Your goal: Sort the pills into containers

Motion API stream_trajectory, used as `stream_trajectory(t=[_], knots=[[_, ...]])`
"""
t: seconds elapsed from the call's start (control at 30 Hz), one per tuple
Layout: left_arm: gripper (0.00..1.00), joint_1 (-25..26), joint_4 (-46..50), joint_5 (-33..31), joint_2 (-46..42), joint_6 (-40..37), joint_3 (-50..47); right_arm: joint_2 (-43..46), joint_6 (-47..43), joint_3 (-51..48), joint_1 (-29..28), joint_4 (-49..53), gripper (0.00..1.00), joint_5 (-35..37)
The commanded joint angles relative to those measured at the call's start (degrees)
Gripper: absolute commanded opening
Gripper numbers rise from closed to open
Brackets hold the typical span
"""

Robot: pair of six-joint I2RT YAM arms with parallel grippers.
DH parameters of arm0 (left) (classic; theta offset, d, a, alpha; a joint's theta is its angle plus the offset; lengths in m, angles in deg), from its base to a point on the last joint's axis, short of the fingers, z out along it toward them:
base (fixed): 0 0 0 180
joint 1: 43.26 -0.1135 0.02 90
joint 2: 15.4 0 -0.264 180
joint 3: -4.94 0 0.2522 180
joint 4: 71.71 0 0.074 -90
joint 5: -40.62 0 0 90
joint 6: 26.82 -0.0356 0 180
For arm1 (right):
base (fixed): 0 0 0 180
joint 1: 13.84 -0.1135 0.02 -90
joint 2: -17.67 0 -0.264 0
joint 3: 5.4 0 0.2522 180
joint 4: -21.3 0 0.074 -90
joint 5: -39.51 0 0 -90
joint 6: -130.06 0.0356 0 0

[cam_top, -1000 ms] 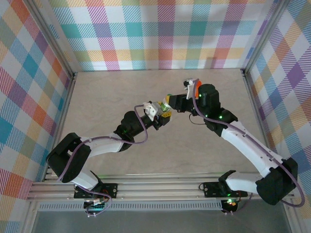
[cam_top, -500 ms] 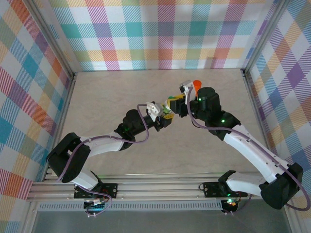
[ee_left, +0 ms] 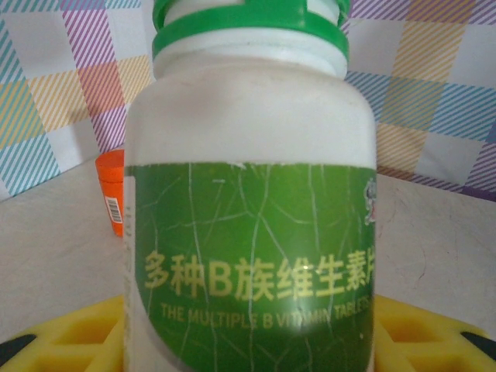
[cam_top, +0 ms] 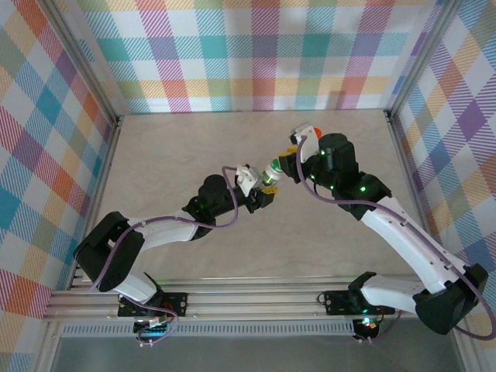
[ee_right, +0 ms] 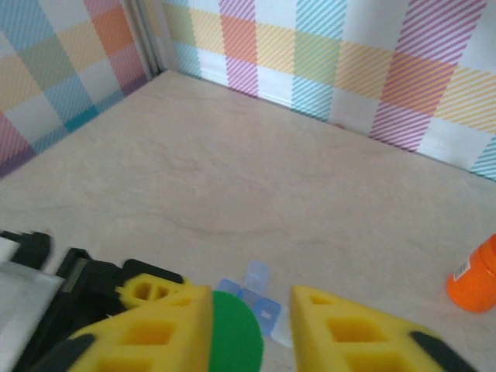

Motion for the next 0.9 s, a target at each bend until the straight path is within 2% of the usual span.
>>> stream_trajectory(t=[0.0, 0.07, 0.1, 0.23, 0.3, 0.43, 0.63, 0.87], knots=[[0.0, -0.01, -3.44, 0.75, -0.34, 0.95, 0.98, -0.87, 7.24, 4.64, 0.0, 4.19, 0.41, -2.21], [0.0, 0.01, -4.85, -0.19, -0.43, 1.04, 0.52, -1.1, 13.77, 4.66, 0.35, 4.71, 0.59, -2.0], [0.0, -0.03, -5.62, -0.92, -0.47, 1.04, 0.27, -1.15, 17.11, 4.32, 0.5, 4.56, 0.63, -3.41], [0.0, 0.02, -6.99, -2.08, -0.53, 0.96, 0.61, -2.23, 25.46, 2.29, 0.47, 2.03, 0.65, -9.4], [0.0, 0.02, -6.96, -1.46, -0.79, 1.03, 0.98, -3.44, 27.78, 1.62, 0.55, 0.89, 0.7, -11.12], [0.0, 0.02, -7.56, -1.01, -1.54, 1.35, 0.67, -4.82, 29.95, 0.64, 0.63, -0.57, 0.71, -12.05], [0.0, -0.03, -8.69, -0.61, -2.86, 2.0, -0.3, -5.07, 33.35, -2.07, 1.16, -4.83, 0.57, -15.07], [0.0, -0.01, -9.33, -1.32, -3.46, 2.43, -0.86, -3.58, 33.73, -3.53, 1.24, -4.65, 0.61, -10.71]])
